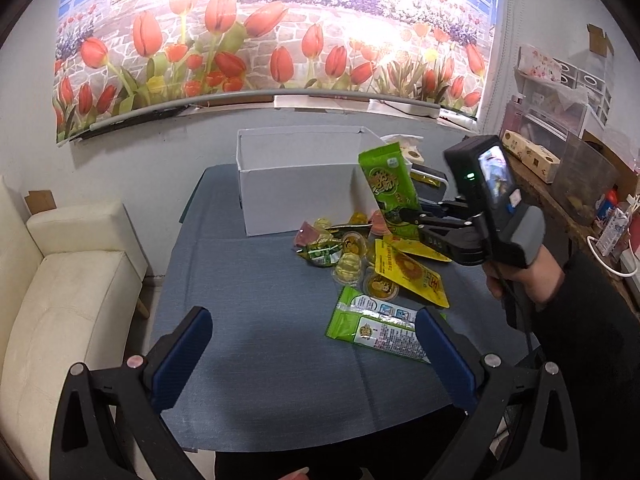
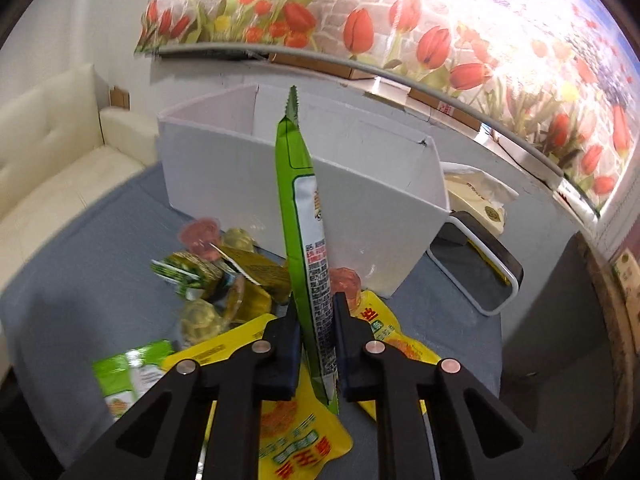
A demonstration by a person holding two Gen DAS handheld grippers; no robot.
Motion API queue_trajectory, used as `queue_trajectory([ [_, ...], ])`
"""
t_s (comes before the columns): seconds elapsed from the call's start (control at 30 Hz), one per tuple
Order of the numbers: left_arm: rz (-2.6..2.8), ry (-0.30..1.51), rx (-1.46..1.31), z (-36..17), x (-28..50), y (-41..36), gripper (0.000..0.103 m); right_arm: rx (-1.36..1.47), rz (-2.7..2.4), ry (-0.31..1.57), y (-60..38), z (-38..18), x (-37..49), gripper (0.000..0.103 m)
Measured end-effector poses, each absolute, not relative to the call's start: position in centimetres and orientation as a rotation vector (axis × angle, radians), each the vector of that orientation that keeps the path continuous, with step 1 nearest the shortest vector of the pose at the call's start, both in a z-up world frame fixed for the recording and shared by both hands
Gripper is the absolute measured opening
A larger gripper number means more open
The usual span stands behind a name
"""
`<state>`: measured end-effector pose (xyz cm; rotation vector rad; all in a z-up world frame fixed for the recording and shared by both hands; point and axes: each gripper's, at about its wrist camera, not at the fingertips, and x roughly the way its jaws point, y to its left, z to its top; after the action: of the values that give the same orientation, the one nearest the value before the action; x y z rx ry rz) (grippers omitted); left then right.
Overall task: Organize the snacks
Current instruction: 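Grasp a green snack bag with the right gripper while the left gripper grasps another green bag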
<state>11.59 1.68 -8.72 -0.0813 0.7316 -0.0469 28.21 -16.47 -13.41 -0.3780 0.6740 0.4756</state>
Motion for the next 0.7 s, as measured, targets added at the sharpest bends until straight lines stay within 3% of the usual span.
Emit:
queue_trajectory([
  [0.2,-0.05,0.687,-0.046,-7.9,12.2,0.8,0.103,-0.2,0.487,0.668,-18.2,-10.4,25.3,0.014],
  [0.43,-0.071,0.688,-0.056,-7.9,15.0,0.0,0.103,-0.219,0.468,0.604,-18.4,-8.1,24.8,0.014],
  [0.7,0.046,1.02,-0.275,-16.6,20.7,-3.1,0.103,-0.191,0.439,0.572,-21.0,-7.1,24.5,0.014],
])
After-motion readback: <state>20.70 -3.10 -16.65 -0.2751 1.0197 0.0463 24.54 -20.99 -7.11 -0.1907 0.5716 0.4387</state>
